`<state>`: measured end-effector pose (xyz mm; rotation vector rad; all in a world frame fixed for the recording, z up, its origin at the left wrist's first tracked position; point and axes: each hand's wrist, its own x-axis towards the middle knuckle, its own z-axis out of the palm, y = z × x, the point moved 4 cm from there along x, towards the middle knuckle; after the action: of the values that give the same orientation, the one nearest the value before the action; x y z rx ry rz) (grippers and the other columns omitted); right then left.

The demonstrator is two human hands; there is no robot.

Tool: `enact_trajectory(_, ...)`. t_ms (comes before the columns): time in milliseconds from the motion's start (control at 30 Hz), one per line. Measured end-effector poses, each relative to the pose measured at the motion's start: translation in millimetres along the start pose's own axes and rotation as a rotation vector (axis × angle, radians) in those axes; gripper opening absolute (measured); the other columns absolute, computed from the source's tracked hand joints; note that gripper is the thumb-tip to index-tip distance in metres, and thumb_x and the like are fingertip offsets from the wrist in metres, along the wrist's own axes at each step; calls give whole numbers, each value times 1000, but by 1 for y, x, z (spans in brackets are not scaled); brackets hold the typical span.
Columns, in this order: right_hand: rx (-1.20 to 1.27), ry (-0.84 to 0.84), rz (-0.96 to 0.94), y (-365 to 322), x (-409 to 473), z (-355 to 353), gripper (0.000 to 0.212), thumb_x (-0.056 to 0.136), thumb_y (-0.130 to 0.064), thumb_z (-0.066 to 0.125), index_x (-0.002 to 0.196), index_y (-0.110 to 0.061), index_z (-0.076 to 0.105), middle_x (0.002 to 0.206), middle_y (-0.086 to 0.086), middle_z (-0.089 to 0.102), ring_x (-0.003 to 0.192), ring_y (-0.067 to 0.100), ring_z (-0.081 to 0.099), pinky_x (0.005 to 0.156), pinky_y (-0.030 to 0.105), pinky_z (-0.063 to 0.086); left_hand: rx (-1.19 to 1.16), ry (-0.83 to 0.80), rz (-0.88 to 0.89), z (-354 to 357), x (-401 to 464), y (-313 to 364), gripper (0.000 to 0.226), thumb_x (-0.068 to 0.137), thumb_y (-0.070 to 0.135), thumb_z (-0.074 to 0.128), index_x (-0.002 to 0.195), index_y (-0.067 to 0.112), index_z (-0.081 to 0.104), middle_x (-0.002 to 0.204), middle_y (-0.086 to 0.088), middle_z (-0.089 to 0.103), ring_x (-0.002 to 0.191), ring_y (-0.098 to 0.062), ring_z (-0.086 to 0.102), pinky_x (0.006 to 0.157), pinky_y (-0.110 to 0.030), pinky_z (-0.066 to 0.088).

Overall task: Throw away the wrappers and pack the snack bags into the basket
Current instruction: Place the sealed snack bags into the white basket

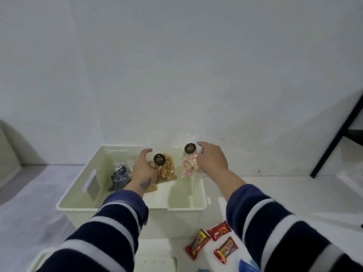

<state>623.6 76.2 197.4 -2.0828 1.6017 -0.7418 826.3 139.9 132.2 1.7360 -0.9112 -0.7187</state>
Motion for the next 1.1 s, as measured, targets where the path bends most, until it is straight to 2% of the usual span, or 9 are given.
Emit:
enact_trajectory(133, -219, -61, -3, -14, 0, 55, 48, 84, 3, 40, 123, -20, 55, 117, 5, 62, 102, 25, 60, 79, 31, 49, 47, -45, -83, -8, 21, -39, 76, 76, -21, 54, 132, 28, 38, 87, -6, 62, 79, -13, 61, 51, -20, 50)
enact_trajectory(233, -333, -124, 17, -9, 7, 91, 30, 84, 1, 43, 107, -13, 56, 94, 3, 61, 84, 22, 59, 67, 30, 46, 87, -97, -131, 1, 40, -58, 79, 76, -24, 47, 132, 29, 35, 111, -15, 60, 106, -29, 58, 80, -44, 57)
enact_trajectory(300, -371, -149, 33, -4, 15, 111, 28, 83, 3, 46, 106, -11, 54, 89, 3, 56, 81, 21, 56, 64, 29, 42, 170, -90, -133, 9, 54, -67, 78, 74, -23, 44, 132, 29, 37, 103, -8, 57, 100, -25, 55, 81, -43, 55)
enact_trajectory(400, -333, -168, 93, 6, 29, 133, 32, 86, 3, 46, 115, -10, 51, 102, 6, 59, 91, 23, 59, 67, 27, 41, 190, -121, -157, 24, 73, -77, 75, 77, -21, 40, 134, 28, 36, 84, -1, 54, 76, -13, 53, 58, -24, 47)
enact_trajectory(467, -260, -196, 167, 16, 37, 145, 41, 87, 3, 44, 126, -11, 46, 111, 7, 59, 99, 24, 59, 72, 28, 41, 197, -157, -175, 35, 84, -81, 76, 79, -21, 38, 137, 27, 32, 84, -6, 56, 74, -15, 54, 57, -23, 47)
enact_trajectory(633, -153, -286, 217, 32, 42, 167, 46, 83, 4, 46, 126, -14, 45, 113, 8, 56, 101, 24, 56, 86, 35, 51, 311, -257, -167, 53, 92, -88, 95, 74, -25, 41, 147, 32, 19, 139, -25, 39, 122, -41, 47, 99, -49, 45)
enact_trajectory(700, -133, -304, 241, 30, 42, 167, 46, 84, 2, 47, 127, -14, 44, 117, 10, 53, 104, 26, 55, 89, 36, 50, 337, -272, -173, 53, 92, -87, 96, 76, -24, 43, 149, 33, 16, 149, -21, 28, 127, -41, 42, 101, -50, 43)
enact_trajectory(933, -155, -358, 196, 5, 32, 123, 62, 86, -2, 49, 143, -17, 31, 131, 9, 49, 116, 27, 51, 91, 32, 48, 532, -345, -220, 28, 76, -45, 72, 90, 4, 53, 150, 19, 17, 148, -10, 36, 111, -21, 53, 77, -21, 48)
enact_trajectory(1100, -114, -337, 92, -16, 0, 63, 45, 89, -11, 52, 133, -21, 49, 127, 4, 57, 107, 22, 59, 82, 27, 47, 684, -367, -63, 20, 28, 13, 57, 91, 12, 54, 144, 14, 32, 146, -9, 40, 129, -28, 44, 104, -34, 40)
